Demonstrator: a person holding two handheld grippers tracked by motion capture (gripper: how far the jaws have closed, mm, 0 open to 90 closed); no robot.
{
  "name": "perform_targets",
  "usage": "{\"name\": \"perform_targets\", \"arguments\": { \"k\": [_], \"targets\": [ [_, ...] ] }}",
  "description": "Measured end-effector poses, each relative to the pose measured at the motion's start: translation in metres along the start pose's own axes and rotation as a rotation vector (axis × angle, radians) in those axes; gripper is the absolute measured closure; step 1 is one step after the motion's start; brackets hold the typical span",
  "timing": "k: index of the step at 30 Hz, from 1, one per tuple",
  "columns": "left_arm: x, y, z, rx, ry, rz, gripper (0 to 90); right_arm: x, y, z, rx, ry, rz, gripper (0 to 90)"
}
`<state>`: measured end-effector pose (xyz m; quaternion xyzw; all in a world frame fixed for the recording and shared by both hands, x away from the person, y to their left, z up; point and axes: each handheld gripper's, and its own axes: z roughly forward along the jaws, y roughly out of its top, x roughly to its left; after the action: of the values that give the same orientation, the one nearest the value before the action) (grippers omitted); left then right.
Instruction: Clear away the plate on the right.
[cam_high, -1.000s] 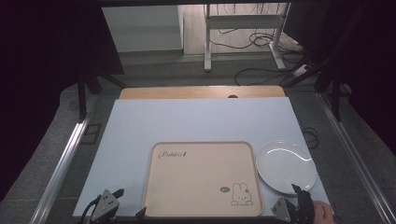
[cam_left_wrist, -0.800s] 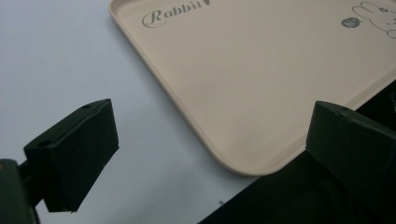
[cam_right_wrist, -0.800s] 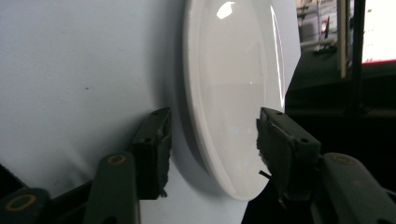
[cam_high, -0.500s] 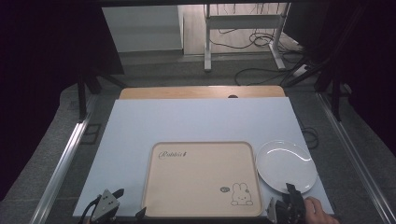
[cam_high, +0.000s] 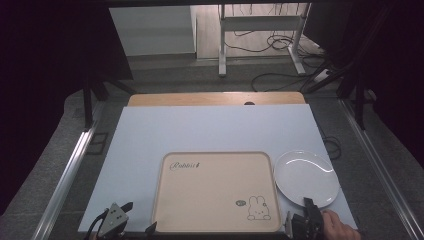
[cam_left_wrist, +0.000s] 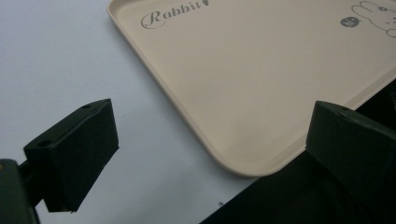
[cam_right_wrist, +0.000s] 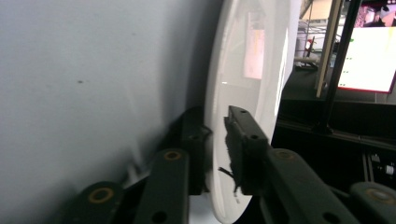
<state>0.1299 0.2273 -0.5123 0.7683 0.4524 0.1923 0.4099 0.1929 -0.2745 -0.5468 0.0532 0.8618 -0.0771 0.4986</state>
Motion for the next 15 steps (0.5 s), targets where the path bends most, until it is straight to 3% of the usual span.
{"name": "perform_targets", "arguments": {
  "k": [5, 15],
  "targets": [
    [0.0001, 0.0001, 0.0002, 0.0, 0.0, 0.0, 2.0, 0.001, 0.0008, 0.0008, 0.003, 0.003, -0.018, 84.3],
    [-0.0004, 0.0003, 0.0003, 0.0, 0.001, 0.006, 2.0, -0.0013, 0.0014, -0.0075, -0.001, -0.06, 0.002, 85.6]
  ]
}}
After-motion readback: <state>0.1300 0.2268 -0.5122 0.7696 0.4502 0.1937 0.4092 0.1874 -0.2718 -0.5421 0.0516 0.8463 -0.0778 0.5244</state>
